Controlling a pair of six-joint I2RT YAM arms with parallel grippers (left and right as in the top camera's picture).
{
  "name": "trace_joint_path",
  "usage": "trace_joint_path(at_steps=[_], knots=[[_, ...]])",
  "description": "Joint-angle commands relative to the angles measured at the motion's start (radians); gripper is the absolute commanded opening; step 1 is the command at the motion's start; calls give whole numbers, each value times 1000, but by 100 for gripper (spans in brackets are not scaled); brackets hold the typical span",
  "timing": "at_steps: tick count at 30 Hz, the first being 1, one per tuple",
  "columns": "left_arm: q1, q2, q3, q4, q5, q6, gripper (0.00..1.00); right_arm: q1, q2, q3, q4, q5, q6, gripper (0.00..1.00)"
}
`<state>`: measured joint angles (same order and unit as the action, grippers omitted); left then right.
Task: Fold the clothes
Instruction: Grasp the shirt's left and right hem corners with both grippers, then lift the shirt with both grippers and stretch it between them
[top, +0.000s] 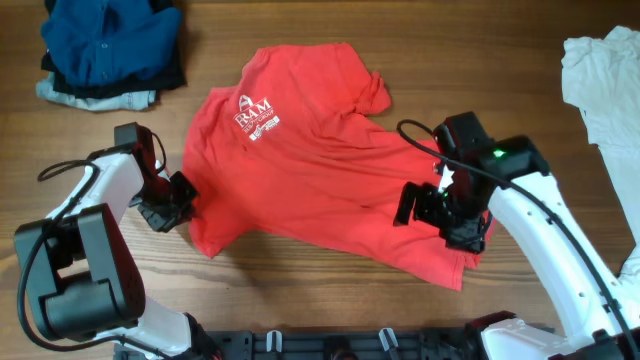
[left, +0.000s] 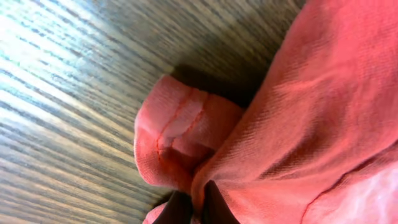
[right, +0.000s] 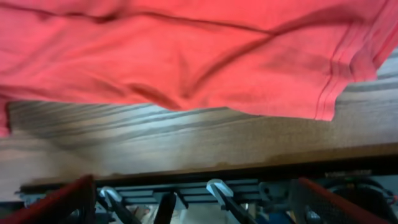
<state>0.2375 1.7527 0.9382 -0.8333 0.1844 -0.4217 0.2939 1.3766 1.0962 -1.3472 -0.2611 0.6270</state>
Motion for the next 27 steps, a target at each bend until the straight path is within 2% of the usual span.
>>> trace_joint_path(at_steps=[1,4,8,15,17,19,24,27], knots=[[49,28,-23,61,-33,-98,4,6,-6,-96,53,11,89,99],[179,28,-23,58,-35,-110,4,6,-6,-222,151,11,173,100],[233,28,-23,59,-36,-106,4,6,-6,-319,212,28,318,100],[233,28,-23,64,-36,-106,4,14,-6,-475,212,-54,308,96],[233,28,-23,64,-36,-106,4,14,-6,-514,260,-52,289,90],[233,28,-23,65,-36,-106,4,14,-6,-534,312,-37,289,89],[233,28,-23,64,-35,-87,4,14,-6,-576,452,28,290,89],[233,28,-23,64,-35,-87,4,14,-6,-582,460,24,293,89]])
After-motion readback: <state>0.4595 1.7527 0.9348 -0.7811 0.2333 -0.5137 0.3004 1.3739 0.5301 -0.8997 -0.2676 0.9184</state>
